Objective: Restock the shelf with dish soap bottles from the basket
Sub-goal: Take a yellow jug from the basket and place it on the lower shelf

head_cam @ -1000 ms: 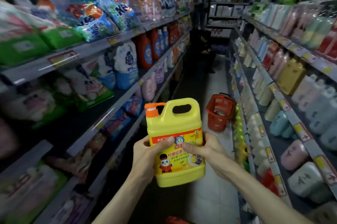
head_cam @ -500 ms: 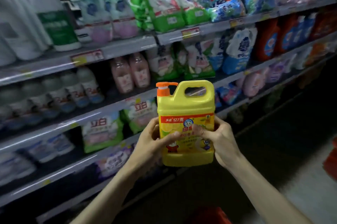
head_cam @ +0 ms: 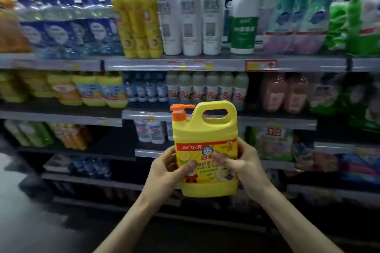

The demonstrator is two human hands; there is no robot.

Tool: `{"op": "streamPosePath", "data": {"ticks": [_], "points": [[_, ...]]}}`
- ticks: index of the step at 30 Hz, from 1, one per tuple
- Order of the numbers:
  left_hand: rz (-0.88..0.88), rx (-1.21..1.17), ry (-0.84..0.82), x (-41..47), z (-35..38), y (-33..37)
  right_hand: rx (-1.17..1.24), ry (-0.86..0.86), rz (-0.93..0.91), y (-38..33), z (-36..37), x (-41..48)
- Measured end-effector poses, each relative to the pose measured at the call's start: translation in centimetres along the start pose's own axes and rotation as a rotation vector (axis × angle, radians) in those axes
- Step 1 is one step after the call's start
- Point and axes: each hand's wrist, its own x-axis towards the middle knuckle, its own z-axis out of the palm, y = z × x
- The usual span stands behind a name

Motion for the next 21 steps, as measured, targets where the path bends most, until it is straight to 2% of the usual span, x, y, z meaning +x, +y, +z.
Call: {"op": "streamPosePath", "data": {"ticks": [7,13,21], "points": [[0.020,0.058,0.164,-2.1,-14.7,-0.5,-0.156,-0.218,0.026,1.4,15.0,6.4],[0.047,0.088,0.315,-3.5,-26.8,-0.1,-0.178,-0.359,-0.010,2.7,27.4,10.9],[0.051,0.097,0.488,-3.8,-38.7,-0.6,-0.217,-0.512,-0.055,4.6,39.7,16.7]]}}
